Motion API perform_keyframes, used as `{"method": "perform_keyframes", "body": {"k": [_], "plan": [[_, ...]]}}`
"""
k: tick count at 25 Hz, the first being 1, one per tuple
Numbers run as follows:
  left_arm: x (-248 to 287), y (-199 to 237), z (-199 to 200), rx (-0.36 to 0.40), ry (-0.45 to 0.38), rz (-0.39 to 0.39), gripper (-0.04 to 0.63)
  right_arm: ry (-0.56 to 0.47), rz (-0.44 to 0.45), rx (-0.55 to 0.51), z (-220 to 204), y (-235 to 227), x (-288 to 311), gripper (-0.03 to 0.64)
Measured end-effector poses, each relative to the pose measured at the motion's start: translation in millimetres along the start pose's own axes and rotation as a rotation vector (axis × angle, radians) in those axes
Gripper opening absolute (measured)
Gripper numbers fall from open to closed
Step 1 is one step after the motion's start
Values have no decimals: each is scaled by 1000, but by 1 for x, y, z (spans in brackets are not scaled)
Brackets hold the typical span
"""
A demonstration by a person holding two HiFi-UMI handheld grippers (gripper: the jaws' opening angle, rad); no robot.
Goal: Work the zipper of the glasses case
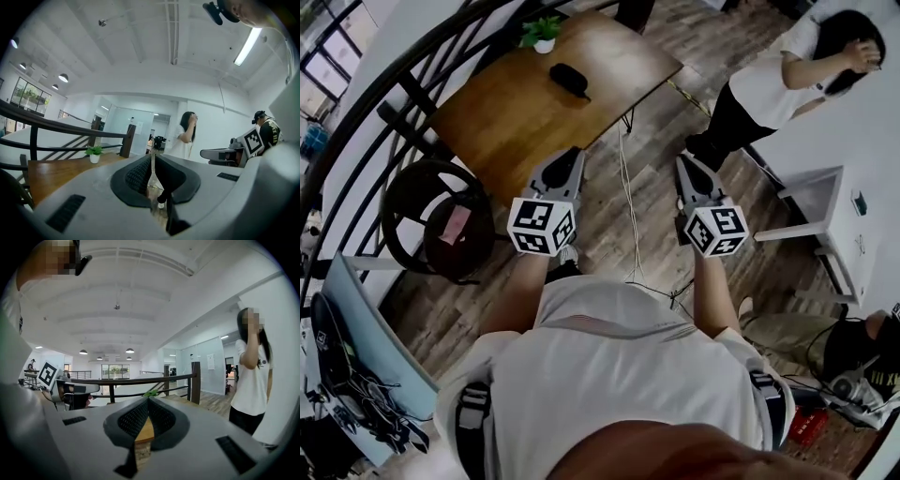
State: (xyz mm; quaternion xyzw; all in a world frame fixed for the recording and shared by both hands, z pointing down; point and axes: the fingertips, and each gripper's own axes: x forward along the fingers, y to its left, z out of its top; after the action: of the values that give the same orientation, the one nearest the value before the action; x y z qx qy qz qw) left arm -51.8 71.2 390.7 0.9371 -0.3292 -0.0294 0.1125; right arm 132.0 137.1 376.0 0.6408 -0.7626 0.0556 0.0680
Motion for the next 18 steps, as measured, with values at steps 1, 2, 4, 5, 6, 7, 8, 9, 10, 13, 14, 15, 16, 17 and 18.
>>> {"method": "perform_keyframes", "body": {"k": [1, 2, 4, 5, 6, 7, 8, 9, 10, 13, 14, 15, 16, 17, 18], "plan": [[5, 12, 4, 2, 0, 3, 34, 7, 5, -2, 1, 2, 14, 51], [10, 24, 8, 6, -1, 5, 34, 10, 9, -2, 3, 4, 28, 51], [19, 46, 14, 14, 0, 10, 34, 12, 19, 4, 6, 7, 52, 51], [22, 55, 17, 15, 2, 14, 34, 14, 24, 7, 6, 9, 63, 51], [26, 64, 18, 14, 4, 19, 34, 18, 30, 11, 5, 10, 73, 51], [29, 72, 19, 11, 6, 24, 34, 23, 37, 15, 4, 12, 84, 51], [33, 79, 20, 6, 9, 28, 34, 29, 45, 20, 3, 12, 93, 51], [35, 85, 20, 1, 11, 32, 34, 34, 53, 24, 3, 13, 102, 51], [38, 90, 21, -1, 14, 36, 34, 36, 61, 27, 3, 13, 111, 51], [48, 104, 25, 1, 14, 55, 34, 32, 87, 29, 9, 9, 134, 51], [52, 109, 25, 0, 15, 65, 34, 32, 95, 32, 9, 5, 142, 51], [56, 113, 25, -1, 16, 76, 34, 33, 104, 35, 9, 1, 150, 52], [61, 118, 24, -1, 19, 88, 34, 35, 114, 38, 7, -3, 159, 51], [65, 123, 23, -1, 22, 102, 34, 39, 126, 41, 5, -7, 169, 51], [70, 130, 22, 0, 25, 120, 34, 41, 140, 45, 4, -11, 180, 51]]}}
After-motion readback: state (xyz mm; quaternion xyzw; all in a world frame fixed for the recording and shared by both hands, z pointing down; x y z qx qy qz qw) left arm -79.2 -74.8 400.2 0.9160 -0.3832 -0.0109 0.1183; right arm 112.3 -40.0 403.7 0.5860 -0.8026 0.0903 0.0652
